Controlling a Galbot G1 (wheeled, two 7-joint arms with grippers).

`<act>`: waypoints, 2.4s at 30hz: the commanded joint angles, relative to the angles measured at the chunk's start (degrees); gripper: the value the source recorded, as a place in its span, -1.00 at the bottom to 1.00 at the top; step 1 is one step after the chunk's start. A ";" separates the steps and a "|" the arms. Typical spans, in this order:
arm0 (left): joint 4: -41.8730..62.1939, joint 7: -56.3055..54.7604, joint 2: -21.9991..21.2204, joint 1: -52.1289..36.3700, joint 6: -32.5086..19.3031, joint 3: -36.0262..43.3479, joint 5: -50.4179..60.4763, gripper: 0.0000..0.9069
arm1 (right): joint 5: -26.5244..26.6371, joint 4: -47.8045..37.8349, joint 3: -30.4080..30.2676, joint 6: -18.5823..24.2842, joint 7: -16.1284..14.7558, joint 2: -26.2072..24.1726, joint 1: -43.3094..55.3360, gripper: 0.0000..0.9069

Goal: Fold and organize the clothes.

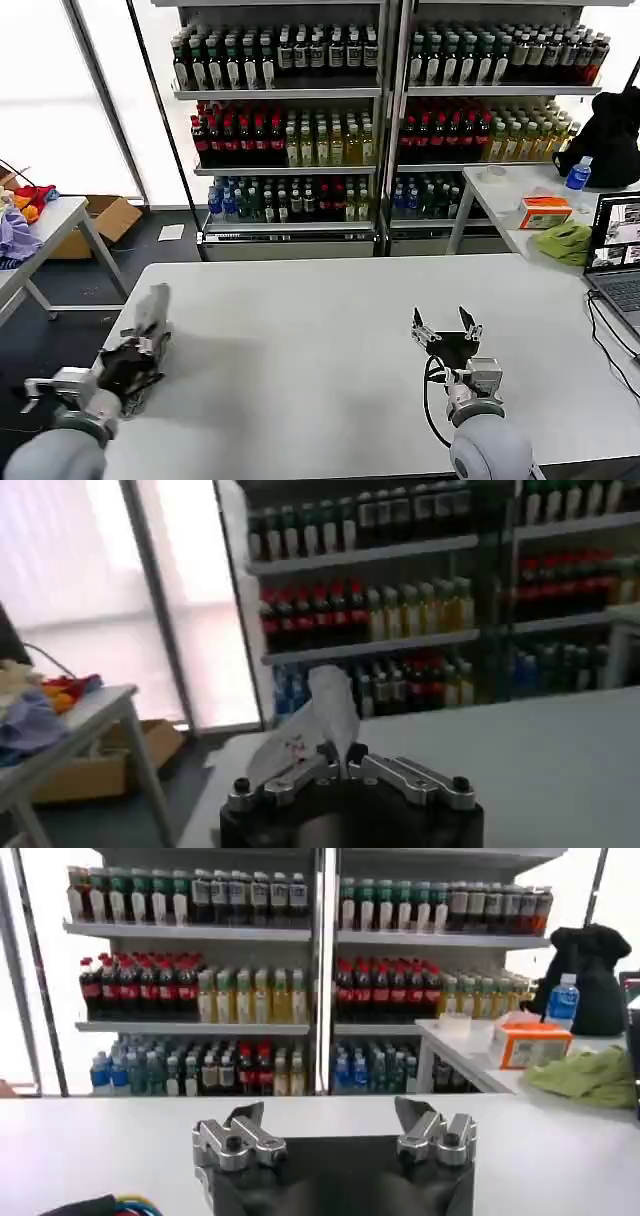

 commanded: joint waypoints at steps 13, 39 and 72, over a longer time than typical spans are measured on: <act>21.75 -3.28 -13.18 -20.44 0.42 32.93 5.58 -1.00 | -5.26 -0.31 0.86 -1.65 0.55 3.24 -1.14 1.00; 13.38 -3.83 -11.39 -18.80 -9.60 26.20 -9.90 1.00 | 8.45 -2.70 -2.89 -6.03 2.60 1.70 3.05 1.00; 4.99 -10.93 -5.82 -8.56 -2.00 3.92 -10.02 1.00 | 29.20 -12.53 -20.37 -7.18 12.75 4.21 16.90 1.00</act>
